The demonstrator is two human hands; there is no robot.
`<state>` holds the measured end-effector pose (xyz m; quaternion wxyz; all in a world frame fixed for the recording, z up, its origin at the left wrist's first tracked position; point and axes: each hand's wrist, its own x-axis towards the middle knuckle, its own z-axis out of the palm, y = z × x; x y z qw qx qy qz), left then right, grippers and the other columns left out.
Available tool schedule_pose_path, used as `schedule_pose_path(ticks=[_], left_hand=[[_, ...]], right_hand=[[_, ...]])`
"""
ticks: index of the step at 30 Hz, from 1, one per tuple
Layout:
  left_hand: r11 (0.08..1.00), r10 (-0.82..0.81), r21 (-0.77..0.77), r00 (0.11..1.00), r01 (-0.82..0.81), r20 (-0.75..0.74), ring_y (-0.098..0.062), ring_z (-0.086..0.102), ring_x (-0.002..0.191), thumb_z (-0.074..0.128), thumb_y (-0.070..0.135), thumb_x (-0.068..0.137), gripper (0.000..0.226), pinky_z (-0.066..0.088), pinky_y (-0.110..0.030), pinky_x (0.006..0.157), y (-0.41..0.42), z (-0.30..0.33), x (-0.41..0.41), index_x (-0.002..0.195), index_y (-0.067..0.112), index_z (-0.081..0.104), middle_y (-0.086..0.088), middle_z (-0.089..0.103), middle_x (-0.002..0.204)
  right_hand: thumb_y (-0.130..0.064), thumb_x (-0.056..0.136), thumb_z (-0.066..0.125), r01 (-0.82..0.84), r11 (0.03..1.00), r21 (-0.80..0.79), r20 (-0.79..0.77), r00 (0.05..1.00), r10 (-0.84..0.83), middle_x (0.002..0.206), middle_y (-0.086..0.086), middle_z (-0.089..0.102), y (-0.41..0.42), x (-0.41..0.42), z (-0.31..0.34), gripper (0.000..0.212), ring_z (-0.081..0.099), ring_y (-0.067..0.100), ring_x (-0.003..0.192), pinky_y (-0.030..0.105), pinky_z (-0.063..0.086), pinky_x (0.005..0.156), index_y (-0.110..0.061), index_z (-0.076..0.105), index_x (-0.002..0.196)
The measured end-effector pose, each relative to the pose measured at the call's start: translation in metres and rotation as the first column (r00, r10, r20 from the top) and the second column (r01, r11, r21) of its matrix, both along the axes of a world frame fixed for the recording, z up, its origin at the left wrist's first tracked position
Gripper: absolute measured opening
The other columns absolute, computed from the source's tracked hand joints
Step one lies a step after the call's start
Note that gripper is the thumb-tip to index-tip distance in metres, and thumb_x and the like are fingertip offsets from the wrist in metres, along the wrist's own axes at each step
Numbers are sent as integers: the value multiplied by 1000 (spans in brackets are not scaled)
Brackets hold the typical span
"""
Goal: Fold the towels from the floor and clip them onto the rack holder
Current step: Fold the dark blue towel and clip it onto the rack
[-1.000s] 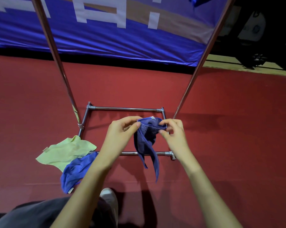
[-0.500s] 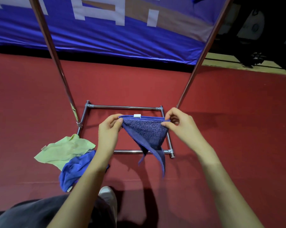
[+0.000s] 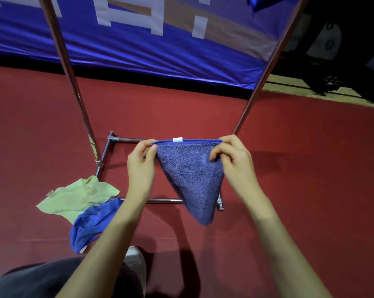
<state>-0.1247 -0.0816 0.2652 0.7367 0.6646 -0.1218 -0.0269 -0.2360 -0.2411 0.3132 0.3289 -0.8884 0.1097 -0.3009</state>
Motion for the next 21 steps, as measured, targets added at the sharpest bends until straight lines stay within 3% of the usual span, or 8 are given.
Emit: schedule_pose_path(ticks=[2,4,6,9,14,16,18,21], left_hand=[[999,32,-22,998,-31,56,-3,56,72,50,2,91,27,44,-27,77,0,11,-2,89,28,54,5,61,78],[998,15,-60,993,-8,118,-7,50,65,49,0,89,29,40,-25,66,1,25,-4,86,29,49,3,56,69],[1000,-6,-13,976,9,218,-2,45,61,43,-7,81,34,35,-19,60,2,38,-3,77,26,51,12,55,64],[997,-39,69,947,18,318,7,50,66,37,-11,70,39,36,-12,66,4,46,-1,65,22,58,19,62,67],[992,-107,97,942,80,318,2,54,83,38,1,88,31,44,-25,80,7,54,-3,89,18,63,13,61,92],[982,-173,126,926,138,336,3,53,89,44,8,89,23,42,-21,84,9,63,-6,101,17,61,12,58,101],[973,-218,147,908,176,358,1,54,98,52,11,83,28,41,-16,86,11,76,-9,109,21,56,10,55,109],[973,-228,140,879,186,420,-5,52,112,57,3,74,44,42,-16,91,13,105,-13,113,24,52,14,50,115]], right_hand=[[9,75,40,0,998,63,43,999,-2,87,-7,50,0,-2,3,31,47,-9,92,6,33,83,-9,65,72],[3,81,46,-13,994,104,85,996,4,94,-14,49,-1,-5,8,25,49,-5,94,14,37,85,-14,65,84],[-6,81,53,-18,994,109,70,998,11,103,-19,46,-3,-7,13,23,50,-1,99,26,42,86,-22,62,96],[-9,76,58,-76,992,101,42,997,72,109,-26,40,-5,-7,22,39,51,9,107,39,47,91,-35,56,105],[-5,78,61,-64,983,172,129,991,42,103,-20,50,-5,-5,38,38,56,9,98,32,46,79,-41,58,90],[-5,78,62,-37,984,172,165,986,8,99,-17,52,-4,-4,46,35,55,3,92,28,43,75,-40,59,85],[-8,77,63,-38,985,166,182,983,8,101,-20,52,-1,-4,58,32,55,2,95,28,46,75,-39,60,89],[-12,76,62,-79,990,114,181,982,57,113,-33,46,3,-5,80,38,56,11,112,37,52,85,-35,59,106]])
